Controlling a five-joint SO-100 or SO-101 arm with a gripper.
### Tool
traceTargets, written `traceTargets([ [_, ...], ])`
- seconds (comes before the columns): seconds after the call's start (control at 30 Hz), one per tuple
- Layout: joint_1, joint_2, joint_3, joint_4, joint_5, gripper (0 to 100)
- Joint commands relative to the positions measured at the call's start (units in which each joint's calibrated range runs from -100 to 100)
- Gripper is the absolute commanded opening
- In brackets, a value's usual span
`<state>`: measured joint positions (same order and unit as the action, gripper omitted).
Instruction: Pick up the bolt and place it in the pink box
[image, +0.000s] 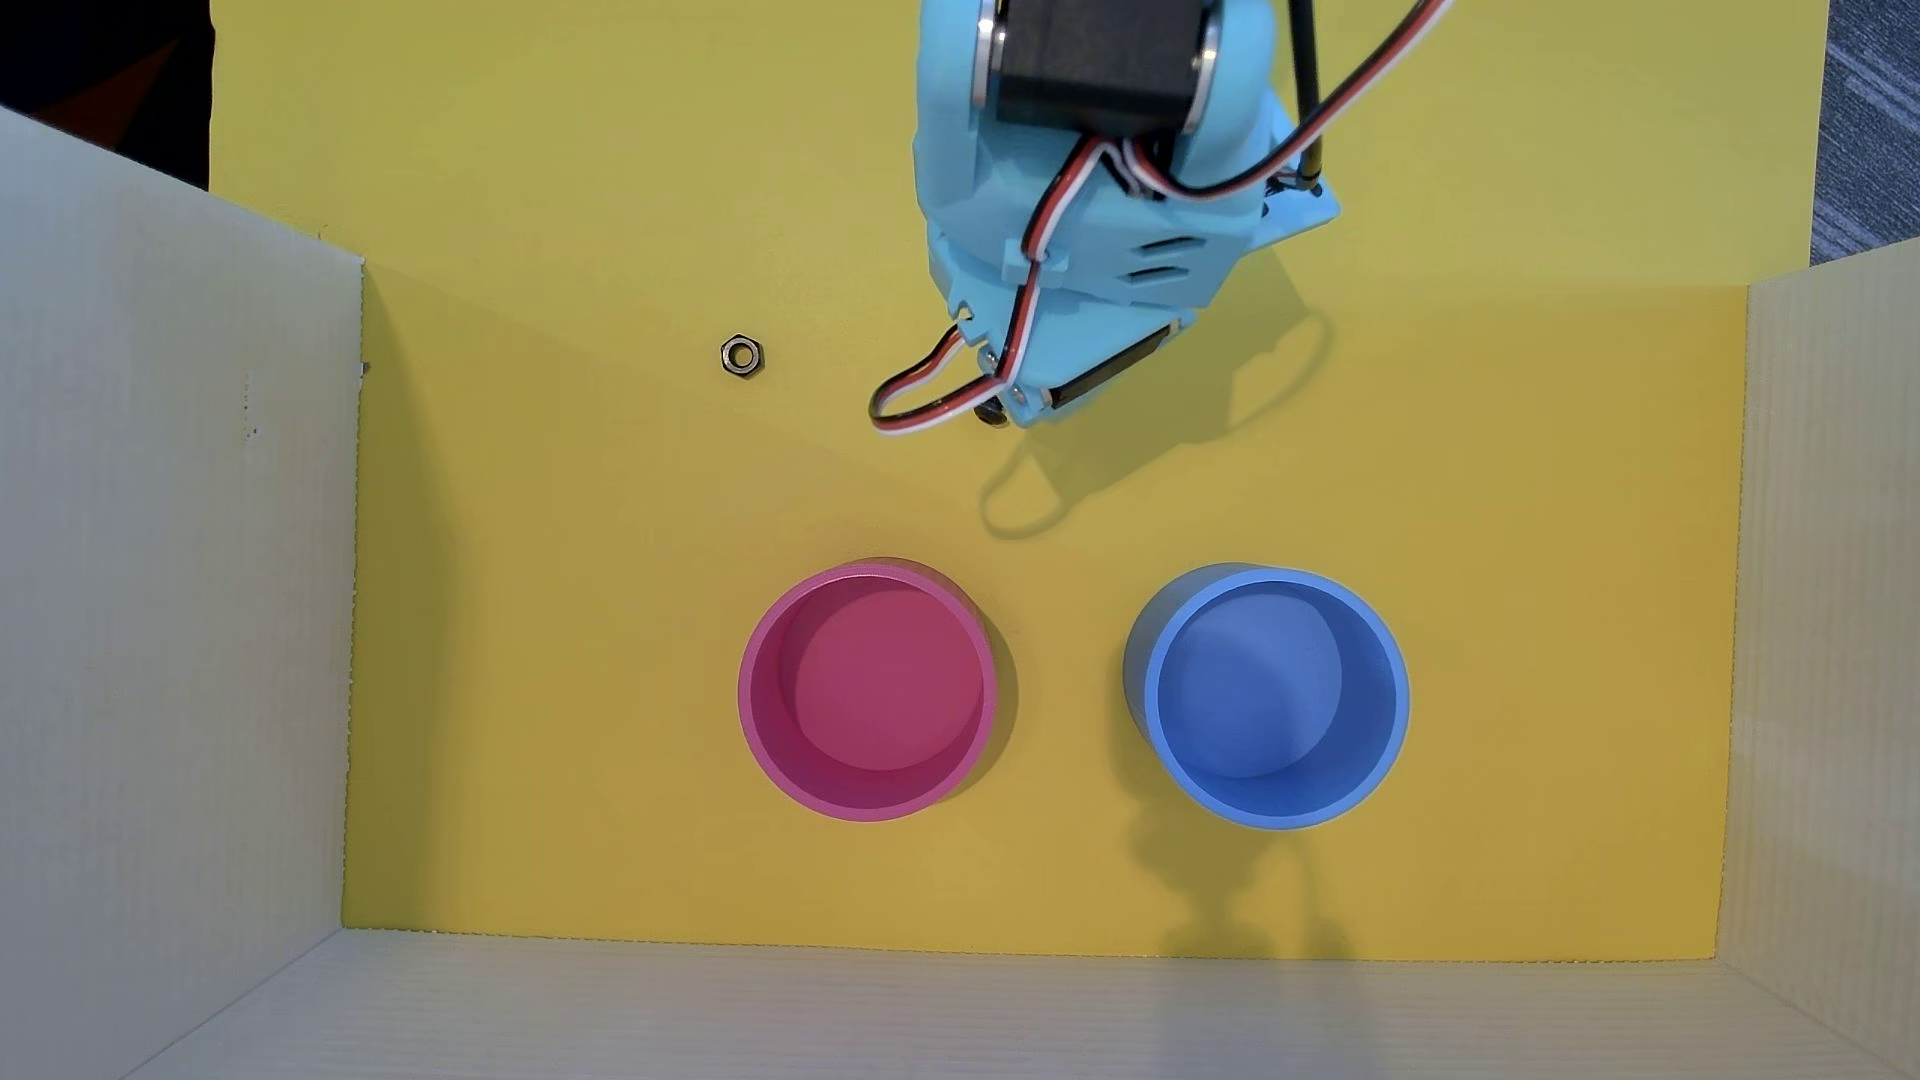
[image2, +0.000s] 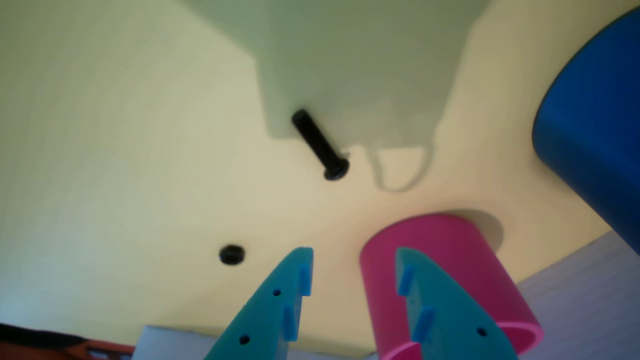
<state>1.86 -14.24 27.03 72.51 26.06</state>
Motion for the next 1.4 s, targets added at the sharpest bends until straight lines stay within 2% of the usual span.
traceTargets([
  [0.0,0.4,-0.2,1.5,0.0,0.3,14],
  [0.53,0.3,0.0,6.3,-3.3,1.1,14],
  [1.37,0.4,14.8,5.2,-13.9,1.2,14],
])
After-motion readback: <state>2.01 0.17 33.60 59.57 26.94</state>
